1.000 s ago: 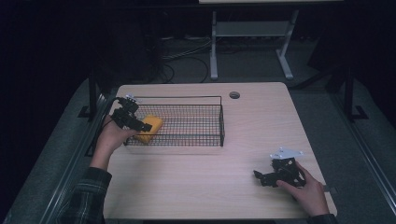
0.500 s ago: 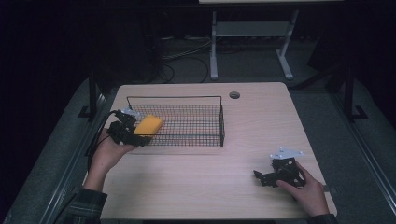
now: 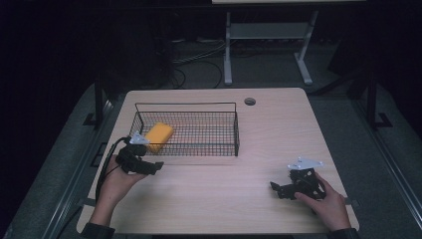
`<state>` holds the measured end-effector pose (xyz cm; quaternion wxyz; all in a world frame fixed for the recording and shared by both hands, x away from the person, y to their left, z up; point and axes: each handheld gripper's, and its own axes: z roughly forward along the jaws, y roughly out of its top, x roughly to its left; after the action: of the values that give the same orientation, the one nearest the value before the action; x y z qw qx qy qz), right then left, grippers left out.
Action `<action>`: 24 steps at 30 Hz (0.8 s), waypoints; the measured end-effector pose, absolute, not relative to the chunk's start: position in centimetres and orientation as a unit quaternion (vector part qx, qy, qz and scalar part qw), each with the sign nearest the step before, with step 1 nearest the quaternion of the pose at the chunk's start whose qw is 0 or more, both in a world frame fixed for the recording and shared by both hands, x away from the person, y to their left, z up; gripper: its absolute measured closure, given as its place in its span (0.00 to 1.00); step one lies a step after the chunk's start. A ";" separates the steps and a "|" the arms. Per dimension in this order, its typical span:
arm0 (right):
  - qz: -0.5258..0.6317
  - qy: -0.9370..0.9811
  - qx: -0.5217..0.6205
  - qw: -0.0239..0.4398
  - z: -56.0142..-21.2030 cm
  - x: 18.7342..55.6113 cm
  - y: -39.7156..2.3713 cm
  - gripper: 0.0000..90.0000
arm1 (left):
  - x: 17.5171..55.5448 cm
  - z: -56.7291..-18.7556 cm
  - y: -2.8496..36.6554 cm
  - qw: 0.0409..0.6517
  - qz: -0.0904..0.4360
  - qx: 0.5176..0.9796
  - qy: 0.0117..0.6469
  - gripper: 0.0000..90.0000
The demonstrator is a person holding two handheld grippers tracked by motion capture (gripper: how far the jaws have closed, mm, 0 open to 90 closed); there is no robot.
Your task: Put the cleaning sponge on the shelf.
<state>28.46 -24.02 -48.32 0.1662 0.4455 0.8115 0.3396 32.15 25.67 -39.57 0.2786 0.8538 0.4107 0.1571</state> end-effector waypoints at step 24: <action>0.340 0.812 0.445 0.167 -48.3 28.5 -24.0 0.00 | 29.7 -45.1 25.2 0.281 0.161 0.858 0.398 0.20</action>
<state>28.47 -24.03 -48.32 0.1672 0.4448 0.8117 0.3396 29.68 25.21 -45.10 0.2811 0.8583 0.3979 0.1613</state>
